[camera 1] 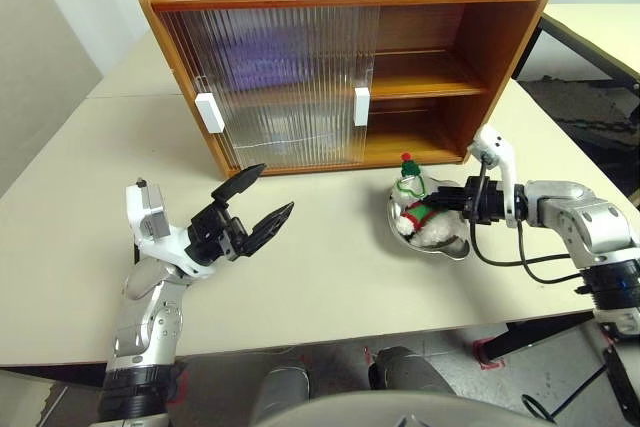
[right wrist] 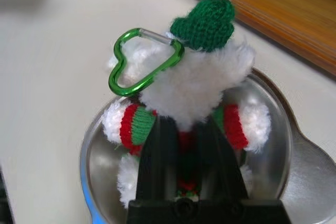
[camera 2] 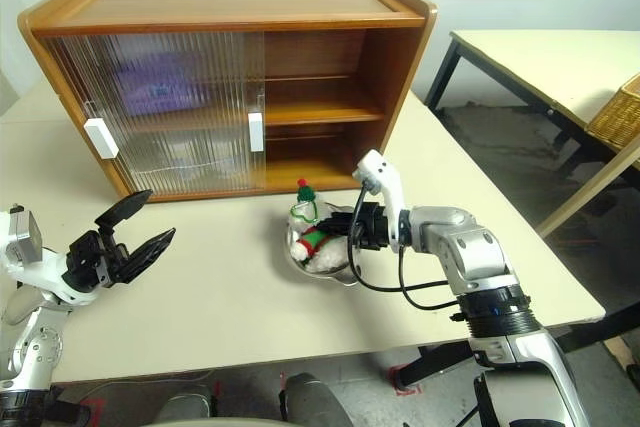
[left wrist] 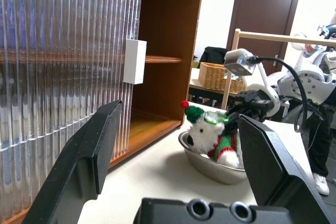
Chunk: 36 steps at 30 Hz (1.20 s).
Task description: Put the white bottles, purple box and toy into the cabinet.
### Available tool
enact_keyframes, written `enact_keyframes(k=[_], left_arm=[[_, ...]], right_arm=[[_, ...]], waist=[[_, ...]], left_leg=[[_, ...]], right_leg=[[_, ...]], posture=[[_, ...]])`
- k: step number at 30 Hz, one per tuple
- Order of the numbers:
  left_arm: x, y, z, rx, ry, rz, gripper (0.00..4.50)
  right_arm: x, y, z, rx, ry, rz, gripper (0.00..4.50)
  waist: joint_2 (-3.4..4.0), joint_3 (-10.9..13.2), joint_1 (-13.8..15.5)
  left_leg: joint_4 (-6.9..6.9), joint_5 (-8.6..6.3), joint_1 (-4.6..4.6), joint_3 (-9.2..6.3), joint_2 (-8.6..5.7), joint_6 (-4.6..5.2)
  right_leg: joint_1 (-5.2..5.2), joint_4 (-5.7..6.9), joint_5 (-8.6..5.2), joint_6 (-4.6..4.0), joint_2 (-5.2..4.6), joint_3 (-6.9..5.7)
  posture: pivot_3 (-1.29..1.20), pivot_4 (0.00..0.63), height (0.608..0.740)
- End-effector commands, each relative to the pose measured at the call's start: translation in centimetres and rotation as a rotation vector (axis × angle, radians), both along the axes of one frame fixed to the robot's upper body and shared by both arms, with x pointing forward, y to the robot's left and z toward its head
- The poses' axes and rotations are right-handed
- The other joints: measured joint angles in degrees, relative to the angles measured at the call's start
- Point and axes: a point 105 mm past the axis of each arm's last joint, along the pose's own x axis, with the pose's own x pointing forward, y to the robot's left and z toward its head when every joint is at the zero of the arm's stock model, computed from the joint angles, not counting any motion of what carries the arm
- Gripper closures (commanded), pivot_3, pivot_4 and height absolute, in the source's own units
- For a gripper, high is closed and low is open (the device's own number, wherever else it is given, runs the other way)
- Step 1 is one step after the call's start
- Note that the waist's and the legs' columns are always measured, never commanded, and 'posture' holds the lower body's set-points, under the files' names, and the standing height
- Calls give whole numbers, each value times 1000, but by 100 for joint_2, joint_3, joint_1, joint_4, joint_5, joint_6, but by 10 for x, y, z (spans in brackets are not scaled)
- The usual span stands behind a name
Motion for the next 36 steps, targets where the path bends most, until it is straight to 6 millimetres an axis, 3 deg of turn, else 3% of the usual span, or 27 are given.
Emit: enact_keyframes(k=[1,8,11,20,25,36], left_arm=[[2,1,-2,12,5,1,0],[5,0,-3,20,16,-9,0],[5,-1,-3,17,15,-9,0],[7,-1,0,15,8,-1,0],[8,-1,1,16,5,4,0],[6,-4,0,18,8,6,0]], right_arm=[[14,-8,44,114,-51,-51,4449],[30,-12,98,266,-143,-90,4452],[38,-12,111,298,-210,-123,4453],[80,-16,123,216,-493,-344,4455],[101,-17,140,219,-630,-457,4456],[122,-11,147,192,-735,-492,4457]], waist=[[3,1,-4],[3,-4,-3],[7,-6,-8],[14,-5,-52],[28,-1,-91],[38,4,-111]], left_leg=[[1,0,0,1,0,0],[-2,1,2,1,2,0],[-4,1,1,1,3,0],[-9,-3,0,-5,8,6],[-10,-4,-4,-12,11,8],[-17,-6,-10,-13,13,12]], right_leg=[[-1,1,-1,2,0,0],[-3,2,12,-26,2,-1],[-6,2,27,-53,2,0],[-11,2,33,-47,1,0],[-18,2,38,-42,-2,1],[-25,1,42,-50,-8,2]], posture=[[-137,15,740],[-149,11,740],[-149,11,740],[-146,12,740],[-139,15,740],[-129,17,740]])
